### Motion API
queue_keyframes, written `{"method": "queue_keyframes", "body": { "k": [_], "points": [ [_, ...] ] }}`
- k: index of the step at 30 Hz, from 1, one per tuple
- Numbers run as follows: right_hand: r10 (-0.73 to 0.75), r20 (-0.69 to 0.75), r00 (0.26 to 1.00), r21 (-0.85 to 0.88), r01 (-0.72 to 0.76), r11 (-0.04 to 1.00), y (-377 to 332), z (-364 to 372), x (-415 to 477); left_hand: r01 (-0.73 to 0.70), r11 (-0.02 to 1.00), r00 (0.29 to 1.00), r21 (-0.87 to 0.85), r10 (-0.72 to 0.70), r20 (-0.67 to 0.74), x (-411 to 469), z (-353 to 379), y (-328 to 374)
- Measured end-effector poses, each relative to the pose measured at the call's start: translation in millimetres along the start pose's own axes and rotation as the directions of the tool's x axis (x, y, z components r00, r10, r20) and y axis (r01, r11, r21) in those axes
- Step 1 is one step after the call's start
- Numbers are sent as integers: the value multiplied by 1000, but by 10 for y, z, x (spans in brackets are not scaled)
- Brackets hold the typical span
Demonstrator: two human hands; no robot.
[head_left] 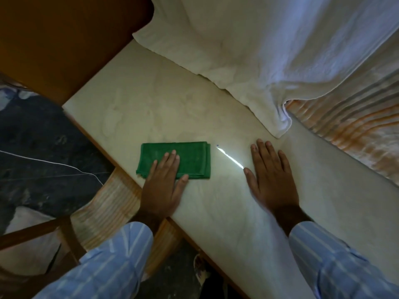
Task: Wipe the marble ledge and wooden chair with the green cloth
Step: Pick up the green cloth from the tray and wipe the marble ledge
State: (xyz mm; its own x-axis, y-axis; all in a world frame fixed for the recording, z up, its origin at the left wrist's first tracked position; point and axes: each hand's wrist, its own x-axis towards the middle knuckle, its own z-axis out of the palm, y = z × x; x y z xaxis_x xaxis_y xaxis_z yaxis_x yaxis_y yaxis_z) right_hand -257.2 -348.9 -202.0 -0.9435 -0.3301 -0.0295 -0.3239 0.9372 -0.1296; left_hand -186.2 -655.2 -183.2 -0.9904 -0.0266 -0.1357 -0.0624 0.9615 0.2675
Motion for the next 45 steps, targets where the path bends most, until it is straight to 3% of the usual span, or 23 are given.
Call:
{"method": "queue_keyframes", "body": {
  "k": [2, 9, 17, 22, 25, 27, 30, 36, 41, 45],
  "points": [
    [5, 10, 1000, 8, -5, 1000, -4, 2, -5, -22, 1000, 1000, 0, 22, -11, 53, -23, 40],
    [7, 30, 1000, 35, -8, 999, -19, -51, 6, -356, 934, 935, 44, 354, 31, 662, -1, 573],
    [-2, 76, 997, 30, 0, 1000, -30, -127, -7, -347, 937, 937, 23, 346, 39, 666, 16, 752],
    [3, 54, 999, 5, -4, 1000, -40, -127, -9, -441, 897, 895, -6, 441, 67, -51, 75, 405],
    [14, 48, 999, -7, -14, 1000, -55, -120, -14, -495, 869, 866, -1, 493, 83, -3, 20, 226],
    [12, 42, 999, -8, -12, 1000, -54, -107, -15, -462, 887, 887, 20, 462, 24, 229, -40, 152],
    [15, 31, 999, -4, -15, 1000, -53, -91, -28, -279, 960, 958, -4, 279, -66, 710, -168, 27],
    [10, 10, 1000, 5, -10, 1000, -53, -66, -20, -1, 1000, 998, -3, 1, -62, 1544, -311, -198],
    [6, 15, 1000, 11, -6, 1000, -52, -85, -24, 100, 993, 992, 55, -96, -82, 1263, -96, 55],
    [4, 20, 1000, 30, -5, 1000, -57, -95, -27, 75, 989, 995, 128, -67, -71, 630, 90, 296]
  ]
}}
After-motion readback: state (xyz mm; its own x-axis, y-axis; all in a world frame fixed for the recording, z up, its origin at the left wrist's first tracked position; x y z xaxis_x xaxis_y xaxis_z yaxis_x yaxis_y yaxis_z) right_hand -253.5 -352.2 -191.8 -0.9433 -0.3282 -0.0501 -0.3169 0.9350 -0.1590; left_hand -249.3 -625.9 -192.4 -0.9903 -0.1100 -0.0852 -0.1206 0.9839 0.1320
